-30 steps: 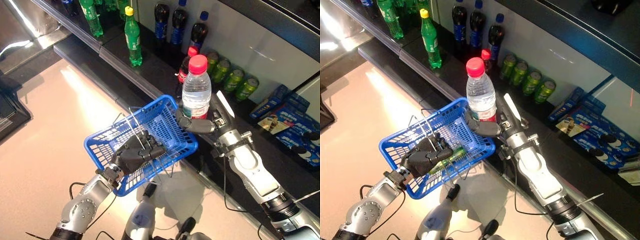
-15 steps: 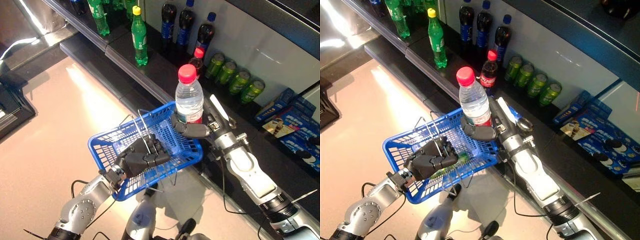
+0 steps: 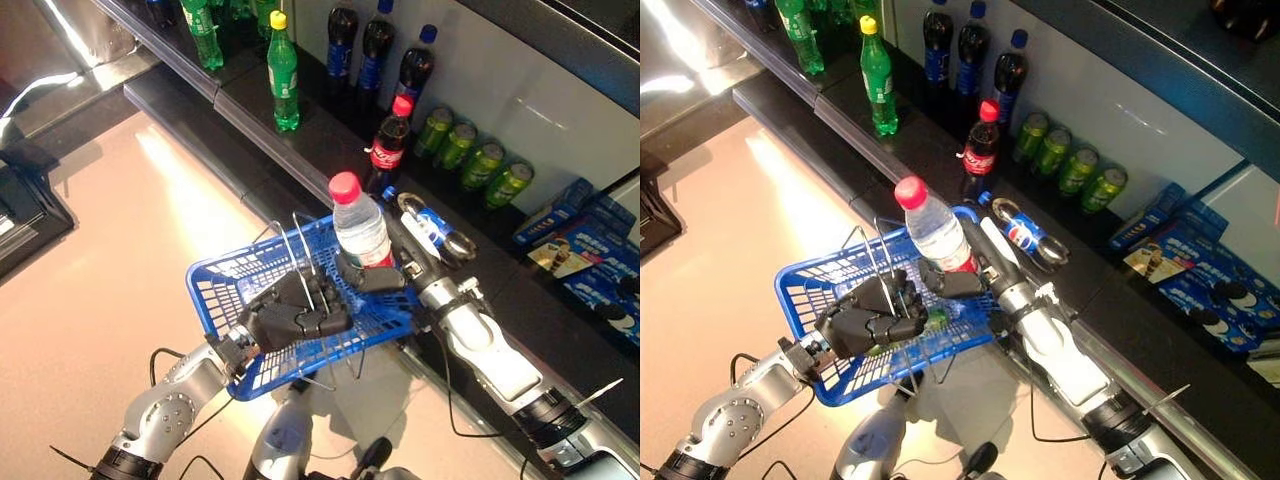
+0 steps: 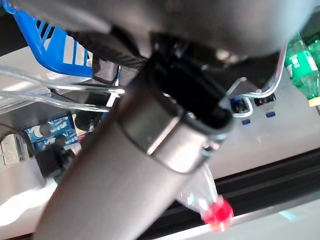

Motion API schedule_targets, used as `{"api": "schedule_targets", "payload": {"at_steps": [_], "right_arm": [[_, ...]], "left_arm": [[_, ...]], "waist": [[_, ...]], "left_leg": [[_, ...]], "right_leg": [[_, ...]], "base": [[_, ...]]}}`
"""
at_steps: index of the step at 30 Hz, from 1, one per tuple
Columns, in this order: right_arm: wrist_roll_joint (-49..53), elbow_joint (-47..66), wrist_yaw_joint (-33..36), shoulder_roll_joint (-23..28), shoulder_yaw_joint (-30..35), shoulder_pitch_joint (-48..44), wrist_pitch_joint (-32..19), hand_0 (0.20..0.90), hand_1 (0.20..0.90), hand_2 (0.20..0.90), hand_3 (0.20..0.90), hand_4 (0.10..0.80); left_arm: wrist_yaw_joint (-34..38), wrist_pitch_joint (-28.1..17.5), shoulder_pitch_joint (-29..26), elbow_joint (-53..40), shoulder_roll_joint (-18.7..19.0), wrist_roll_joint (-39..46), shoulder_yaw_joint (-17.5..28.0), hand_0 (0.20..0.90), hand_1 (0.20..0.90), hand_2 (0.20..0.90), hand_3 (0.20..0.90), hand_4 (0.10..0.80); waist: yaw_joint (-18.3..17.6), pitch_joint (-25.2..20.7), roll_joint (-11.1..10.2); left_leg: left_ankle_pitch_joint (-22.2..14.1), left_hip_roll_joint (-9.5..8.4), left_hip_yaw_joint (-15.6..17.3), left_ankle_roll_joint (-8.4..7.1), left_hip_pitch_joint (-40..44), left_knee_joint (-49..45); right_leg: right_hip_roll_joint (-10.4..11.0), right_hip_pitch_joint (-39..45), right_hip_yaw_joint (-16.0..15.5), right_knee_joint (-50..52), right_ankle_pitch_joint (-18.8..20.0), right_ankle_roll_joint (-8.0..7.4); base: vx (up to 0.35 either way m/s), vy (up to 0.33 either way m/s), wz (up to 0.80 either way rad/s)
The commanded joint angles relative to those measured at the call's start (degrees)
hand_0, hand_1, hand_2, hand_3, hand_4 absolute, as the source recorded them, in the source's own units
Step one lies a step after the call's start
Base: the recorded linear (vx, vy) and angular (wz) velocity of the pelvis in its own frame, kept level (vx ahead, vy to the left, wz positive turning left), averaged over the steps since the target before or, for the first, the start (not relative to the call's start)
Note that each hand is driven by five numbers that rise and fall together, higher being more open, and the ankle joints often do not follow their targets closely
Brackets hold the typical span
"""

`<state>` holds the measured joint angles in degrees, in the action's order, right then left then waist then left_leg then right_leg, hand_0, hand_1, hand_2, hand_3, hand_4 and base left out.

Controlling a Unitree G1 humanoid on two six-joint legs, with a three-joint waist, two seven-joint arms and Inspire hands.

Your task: Pick up the drink and place into the basket.

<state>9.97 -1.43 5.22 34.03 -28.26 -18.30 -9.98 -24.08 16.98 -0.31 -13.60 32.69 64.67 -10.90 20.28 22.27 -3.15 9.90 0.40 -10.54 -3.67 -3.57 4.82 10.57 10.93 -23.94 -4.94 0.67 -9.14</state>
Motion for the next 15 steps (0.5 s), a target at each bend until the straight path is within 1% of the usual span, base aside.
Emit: {"api": "schedule_targets", "payload": {"at_steps": [1,9,15], "right_arm": [[-1.56,0.66,2.20,-0.62,-3.18,-3.14,-5.33,0.300,0.300,0.300,0.200,0.100],[-4.53,-5.34,4.01,-2.38,-4.59,-1.67,-4.13,0.300,0.300,0.300,0.200,0.100],[-6.79,-9.68,5.46,-3.16,-4.81,-0.79,-1.37,0.300,0.300,0.300,0.200,0.100]], "left_arm": [[-13.12,-8.19,-8.18,-15.23,-5.60,9.45,-3.85,0.300,0.300,0.300,0.200,0.100],[-14.70,-7.87,-8.14,-16.00,-5.52,9.74,-3.64,0.300,0.300,0.300,0.200,0.100],[-15.51,-7.38,-8.04,-16.57,-5.47,9.78,-3.41,0.300,0.300,0.300,0.200,0.100]], "waist": [[-0.15,-17.84,0.85],[0.39,-17.96,0.78],[0.65,-18.03,0.68]], "left_leg": [[-5.15,1.26,-3.36,-1.56,3.51,0.18],[-5.10,1.14,-3.79,-1.53,3.29,0.18],[-5.02,1.13,-3.90,-1.54,3.25,0.18]], "right_leg": [[0.40,0.36,-0.71,0.28,0.88,-0.11],[0.40,0.35,-0.86,0.17,0.90,-0.09],[0.41,0.40,-1.09,0.13,0.98,-0.07]], "base": [[-0.002,0.002,0.09],[-0.001,-0.001,0.04],[0.000,0.000,0.00]]}}
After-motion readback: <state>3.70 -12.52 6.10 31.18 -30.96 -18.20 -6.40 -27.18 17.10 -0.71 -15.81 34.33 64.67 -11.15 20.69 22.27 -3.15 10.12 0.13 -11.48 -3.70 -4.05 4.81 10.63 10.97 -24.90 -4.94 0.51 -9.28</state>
